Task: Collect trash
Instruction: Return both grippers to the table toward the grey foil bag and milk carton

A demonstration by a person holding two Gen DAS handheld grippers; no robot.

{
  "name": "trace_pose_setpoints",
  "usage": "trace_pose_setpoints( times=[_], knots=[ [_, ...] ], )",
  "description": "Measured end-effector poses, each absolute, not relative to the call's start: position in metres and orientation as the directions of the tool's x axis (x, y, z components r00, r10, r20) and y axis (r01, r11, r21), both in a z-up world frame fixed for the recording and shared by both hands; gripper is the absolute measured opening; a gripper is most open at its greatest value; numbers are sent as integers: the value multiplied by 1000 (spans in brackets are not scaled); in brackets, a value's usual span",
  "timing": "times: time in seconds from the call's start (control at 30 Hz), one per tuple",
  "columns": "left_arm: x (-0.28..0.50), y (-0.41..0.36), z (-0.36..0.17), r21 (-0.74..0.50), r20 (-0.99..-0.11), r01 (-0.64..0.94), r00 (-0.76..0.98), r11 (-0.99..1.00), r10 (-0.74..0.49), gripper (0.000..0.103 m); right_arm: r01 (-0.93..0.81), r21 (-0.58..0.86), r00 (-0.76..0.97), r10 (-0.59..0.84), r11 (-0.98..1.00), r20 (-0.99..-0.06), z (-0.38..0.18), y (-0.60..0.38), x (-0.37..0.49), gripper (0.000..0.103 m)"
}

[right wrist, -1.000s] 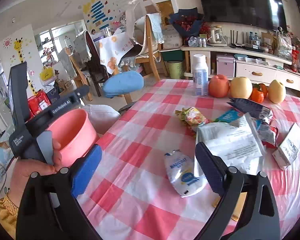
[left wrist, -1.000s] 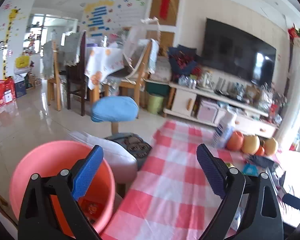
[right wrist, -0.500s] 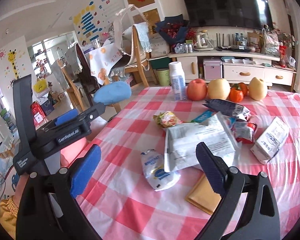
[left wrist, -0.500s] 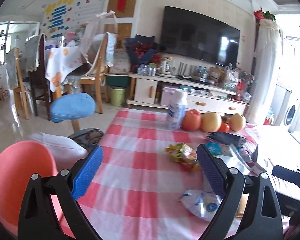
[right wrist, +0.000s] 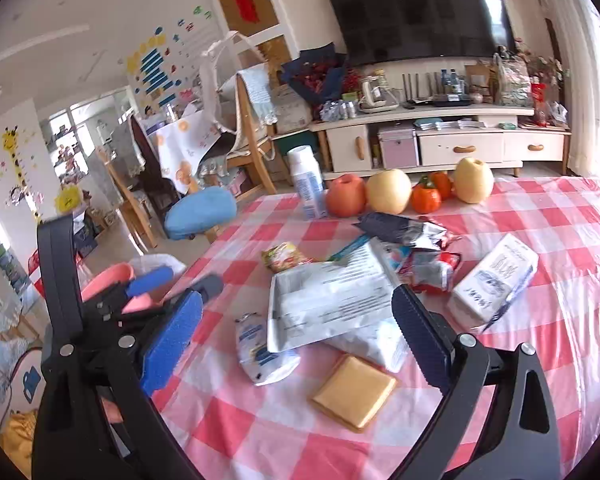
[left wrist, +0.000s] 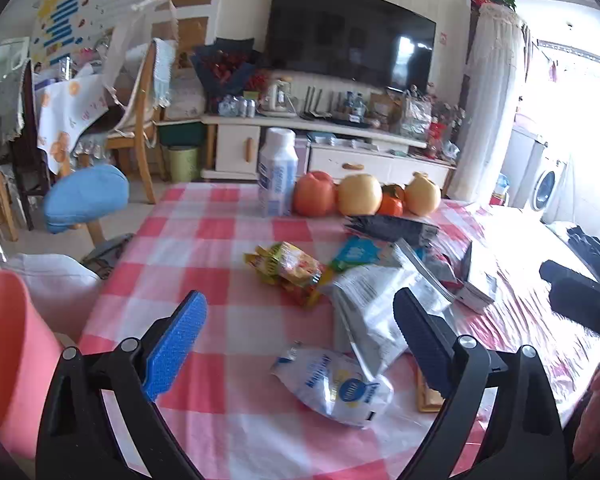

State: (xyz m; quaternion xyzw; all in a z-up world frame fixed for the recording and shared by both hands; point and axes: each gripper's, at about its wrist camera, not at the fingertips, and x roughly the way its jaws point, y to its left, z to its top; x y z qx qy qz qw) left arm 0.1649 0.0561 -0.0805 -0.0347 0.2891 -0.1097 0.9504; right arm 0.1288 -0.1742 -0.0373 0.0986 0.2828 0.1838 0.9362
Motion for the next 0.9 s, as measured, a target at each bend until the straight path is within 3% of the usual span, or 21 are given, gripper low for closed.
trace_pose_setpoints(
  times=[0.2,0.67,0.9],
  knots=[
    [165,40,-91,-155,-576,222,771,963,-270,93,-229,315,787,366,921,-497,-35,-207,139,96],
    [193,-8,-88,-61,-579,349,751,935,-319,93,-7,418,767,273,908,-580,-55,-303,170,96],
    [233,-30,-108,-38,-666,418,666,908,-335,93,51,439,736,264,897,-623,-69,-326,182,96]
  ],
)
